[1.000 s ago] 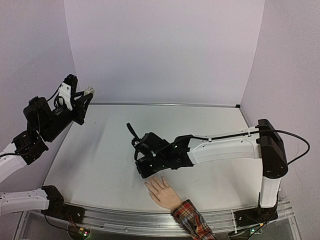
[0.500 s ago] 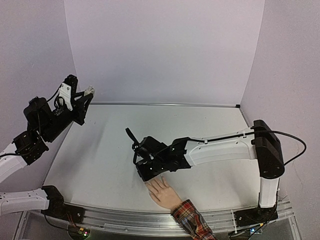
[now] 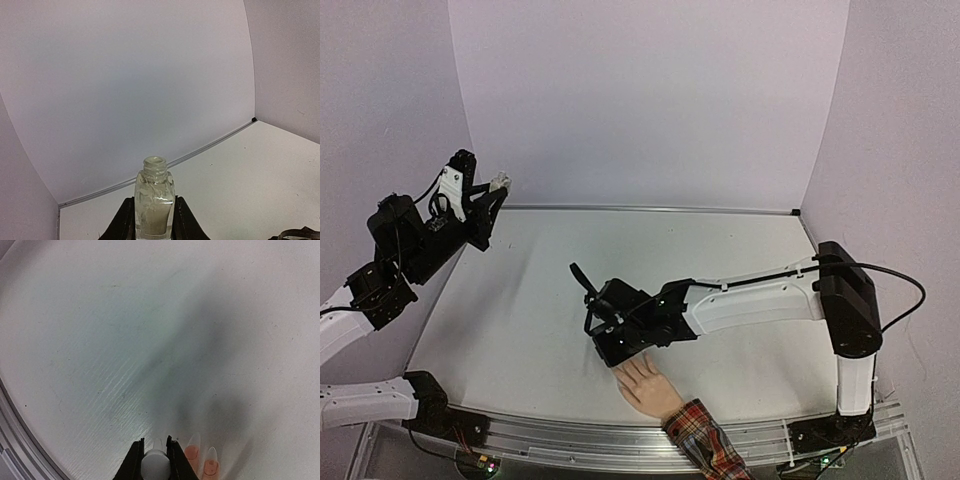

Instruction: Paint the nails

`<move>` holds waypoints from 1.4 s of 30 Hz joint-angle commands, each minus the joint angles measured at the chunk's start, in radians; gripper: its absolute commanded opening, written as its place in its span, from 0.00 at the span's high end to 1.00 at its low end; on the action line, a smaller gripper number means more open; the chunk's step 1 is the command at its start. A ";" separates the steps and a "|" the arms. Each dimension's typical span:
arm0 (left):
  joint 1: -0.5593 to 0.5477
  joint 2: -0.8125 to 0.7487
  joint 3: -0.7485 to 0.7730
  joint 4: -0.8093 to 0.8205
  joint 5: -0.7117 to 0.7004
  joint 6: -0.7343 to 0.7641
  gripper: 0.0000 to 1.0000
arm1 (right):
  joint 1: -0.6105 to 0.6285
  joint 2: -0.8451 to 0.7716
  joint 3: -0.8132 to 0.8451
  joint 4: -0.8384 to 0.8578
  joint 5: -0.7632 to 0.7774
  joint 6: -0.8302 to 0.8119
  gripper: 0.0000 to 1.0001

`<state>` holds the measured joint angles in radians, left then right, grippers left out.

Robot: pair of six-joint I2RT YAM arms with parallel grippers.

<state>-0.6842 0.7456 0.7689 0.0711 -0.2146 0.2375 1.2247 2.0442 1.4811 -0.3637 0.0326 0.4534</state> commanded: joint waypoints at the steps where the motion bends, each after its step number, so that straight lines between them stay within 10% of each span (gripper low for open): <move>1: 0.005 -0.012 0.001 0.050 0.007 -0.002 1.00 | 0.005 0.022 0.036 -0.009 -0.007 -0.003 1.00; 42: 0.005 -0.037 -0.001 0.034 0.020 0.001 1.00 | 0.002 0.085 0.121 -0.058 0.019 -0.001 1.00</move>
<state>-0.6842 0.7291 0.7689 0.0704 -0.2039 0.2371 1.2247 2.1120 1.5620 -0.4090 0.0334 0.4534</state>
